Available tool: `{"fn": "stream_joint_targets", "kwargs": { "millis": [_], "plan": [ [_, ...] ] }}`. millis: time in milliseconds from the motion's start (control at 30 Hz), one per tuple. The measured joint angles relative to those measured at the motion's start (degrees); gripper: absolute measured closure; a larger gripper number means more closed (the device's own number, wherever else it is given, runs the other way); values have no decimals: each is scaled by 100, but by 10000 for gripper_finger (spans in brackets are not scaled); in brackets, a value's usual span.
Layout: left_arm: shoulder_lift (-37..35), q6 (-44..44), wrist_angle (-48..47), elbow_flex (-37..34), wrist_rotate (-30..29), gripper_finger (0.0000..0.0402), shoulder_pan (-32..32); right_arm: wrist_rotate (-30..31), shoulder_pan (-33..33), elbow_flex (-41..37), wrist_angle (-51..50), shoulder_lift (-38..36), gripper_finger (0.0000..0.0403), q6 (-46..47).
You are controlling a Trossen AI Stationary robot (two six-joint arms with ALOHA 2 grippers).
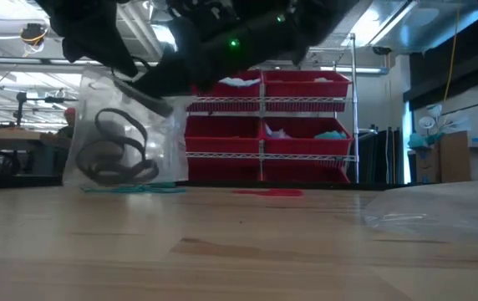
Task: Sort rubber bands
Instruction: Put the black rubber band into the transparent zip bag
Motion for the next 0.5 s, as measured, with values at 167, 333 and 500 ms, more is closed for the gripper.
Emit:
{"fn": "stream_joint_targets", "kwargs": {
  "millis": [167,333,500],
  "plan": [
    [0,16,-47,-2,-169,400,0,156,2,241,-876,0,400,304],
    [0,-13,-41,-2,-657,400,18,200,0,359,-1300,-1,400,554],
    [0,127,33,-2,-580,400,63,263,-4,367,-1282,-7,400,789]
  ]
}}
